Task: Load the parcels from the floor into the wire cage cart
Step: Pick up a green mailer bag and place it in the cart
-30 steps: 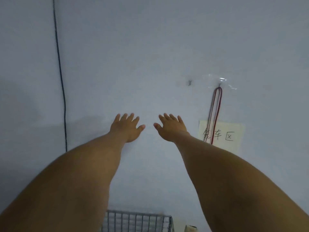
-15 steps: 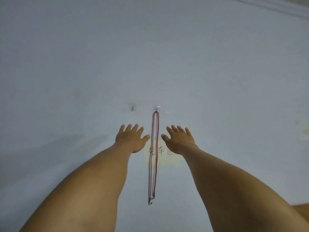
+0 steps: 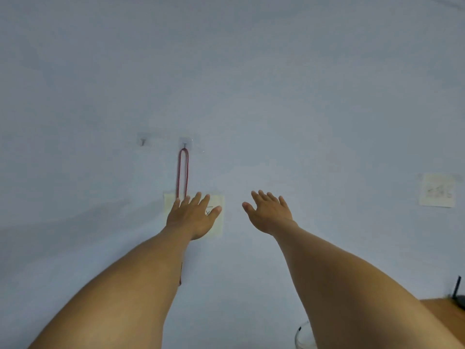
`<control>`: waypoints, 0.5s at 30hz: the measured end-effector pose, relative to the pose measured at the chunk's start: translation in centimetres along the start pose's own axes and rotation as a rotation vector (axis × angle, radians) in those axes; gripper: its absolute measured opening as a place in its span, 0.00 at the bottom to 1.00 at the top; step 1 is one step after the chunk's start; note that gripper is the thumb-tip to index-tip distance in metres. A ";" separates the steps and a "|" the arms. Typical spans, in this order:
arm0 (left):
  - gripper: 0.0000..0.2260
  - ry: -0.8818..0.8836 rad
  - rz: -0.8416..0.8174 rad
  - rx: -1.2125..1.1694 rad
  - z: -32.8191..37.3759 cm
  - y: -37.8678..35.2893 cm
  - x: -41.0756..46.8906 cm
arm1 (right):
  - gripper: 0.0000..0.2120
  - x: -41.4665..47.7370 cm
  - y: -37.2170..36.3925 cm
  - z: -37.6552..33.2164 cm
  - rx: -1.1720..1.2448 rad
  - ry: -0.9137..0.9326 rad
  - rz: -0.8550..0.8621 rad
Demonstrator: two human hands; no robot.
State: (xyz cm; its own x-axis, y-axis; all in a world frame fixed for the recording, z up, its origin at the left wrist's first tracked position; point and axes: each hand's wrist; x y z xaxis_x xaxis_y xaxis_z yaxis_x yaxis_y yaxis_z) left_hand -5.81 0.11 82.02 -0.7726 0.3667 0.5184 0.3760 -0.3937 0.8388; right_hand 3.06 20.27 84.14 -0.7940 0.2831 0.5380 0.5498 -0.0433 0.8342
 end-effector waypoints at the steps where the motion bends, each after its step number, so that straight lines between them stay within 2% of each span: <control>1: 0.34 0.018 -0.021 -0.010 0.1 -1.6 0.0 | 0.33 0.0 -1.5 0.7 0.017 -0.007 -0.021; 9: 0.33 0.148 -0.224 -0.156 -0.1 -17.1 -1.6 | 0.33 -4.2 -18.1 7.0 0.135 -0.166 -0.241; 15: 0.30 0.329 -0.522 -0.408 -0.3 -33.4 -8.9 | 0.34 -12.5 -34.1 11.9 0.236 -0.283 -0.516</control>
State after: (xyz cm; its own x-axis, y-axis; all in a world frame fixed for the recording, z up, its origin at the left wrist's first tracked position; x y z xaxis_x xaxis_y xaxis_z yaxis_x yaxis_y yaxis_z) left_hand -11.67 9.77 49.37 -0.9362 0.3460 -0.0617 -0.2533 -0.5426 0.8009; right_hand -2.66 29.59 47.52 -0.8906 0.4547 -0.0064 0.1822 0.3697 0.9111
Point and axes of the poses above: each hand's wrist, its own x-axis towards the middle knuckle, its own y-axis out of the back of the hand, z = x × y, and after that the axes turned 11 degrees about z, right-handed
